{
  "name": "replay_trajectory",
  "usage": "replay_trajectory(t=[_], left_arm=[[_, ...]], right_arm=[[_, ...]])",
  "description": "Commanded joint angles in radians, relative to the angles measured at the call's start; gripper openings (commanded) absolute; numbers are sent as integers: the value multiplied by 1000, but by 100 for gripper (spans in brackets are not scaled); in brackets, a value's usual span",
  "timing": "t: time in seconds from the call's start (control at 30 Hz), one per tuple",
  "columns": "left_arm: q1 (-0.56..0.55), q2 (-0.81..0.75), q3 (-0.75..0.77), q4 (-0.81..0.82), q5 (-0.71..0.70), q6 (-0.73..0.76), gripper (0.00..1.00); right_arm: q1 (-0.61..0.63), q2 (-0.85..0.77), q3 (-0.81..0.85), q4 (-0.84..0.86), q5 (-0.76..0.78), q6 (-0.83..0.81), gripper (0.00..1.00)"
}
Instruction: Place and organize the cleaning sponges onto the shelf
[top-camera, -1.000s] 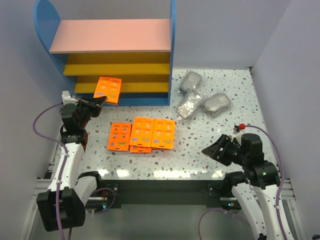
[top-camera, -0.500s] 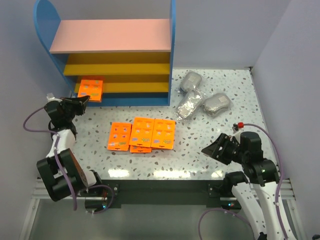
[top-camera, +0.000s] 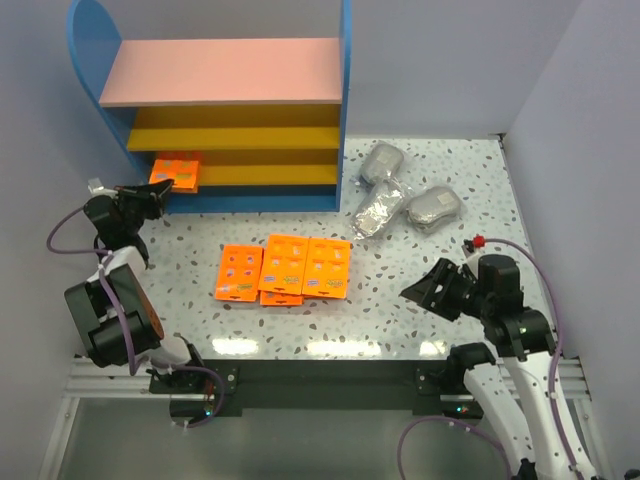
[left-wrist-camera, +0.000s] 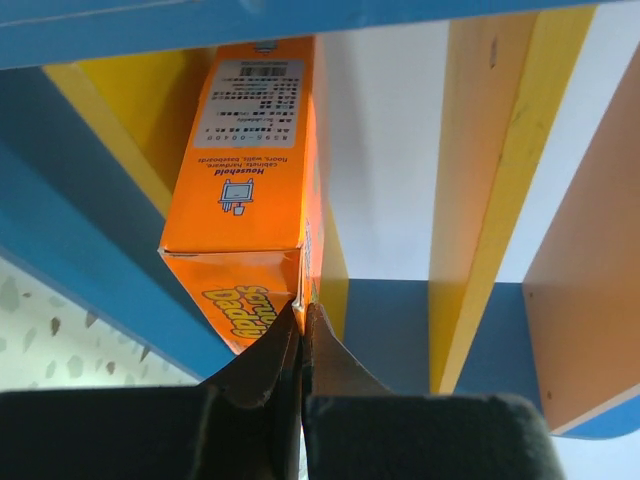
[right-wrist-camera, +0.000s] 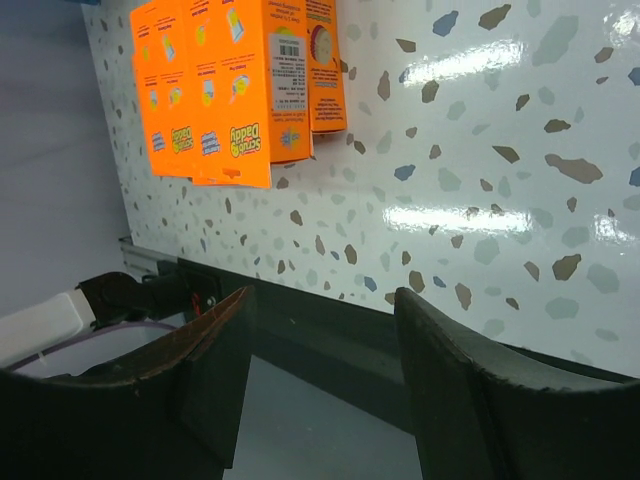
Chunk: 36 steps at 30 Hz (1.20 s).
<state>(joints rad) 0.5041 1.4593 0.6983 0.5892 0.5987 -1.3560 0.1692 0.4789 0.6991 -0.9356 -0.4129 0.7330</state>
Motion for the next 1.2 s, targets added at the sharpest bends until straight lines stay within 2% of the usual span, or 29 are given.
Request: replay_trajectory(t=[0.0, 0.53, 1.03, 1.1, 1.17], left_arm=[[7, 33, 50, 129, 1, -60, 0], [-12, 154, 61, 254, -42, -127, 0], [-42, 226, 113, 281, -70, -152, 0], [-44, 234, 110, 293, -60, -158, 8], [-44, 230, 101, 305, -54, -160, 26]], right_arm=[[-2, 49, 19, 83, -36, -15, 61], [0, 127, 27, 161, -46, -21, 62], [0, 142, 37, 167, -37, -35, 65], [0, 142, 40, 164, -37, -37, 67], [0, 141, 40, 161, -38, -38, 68]])
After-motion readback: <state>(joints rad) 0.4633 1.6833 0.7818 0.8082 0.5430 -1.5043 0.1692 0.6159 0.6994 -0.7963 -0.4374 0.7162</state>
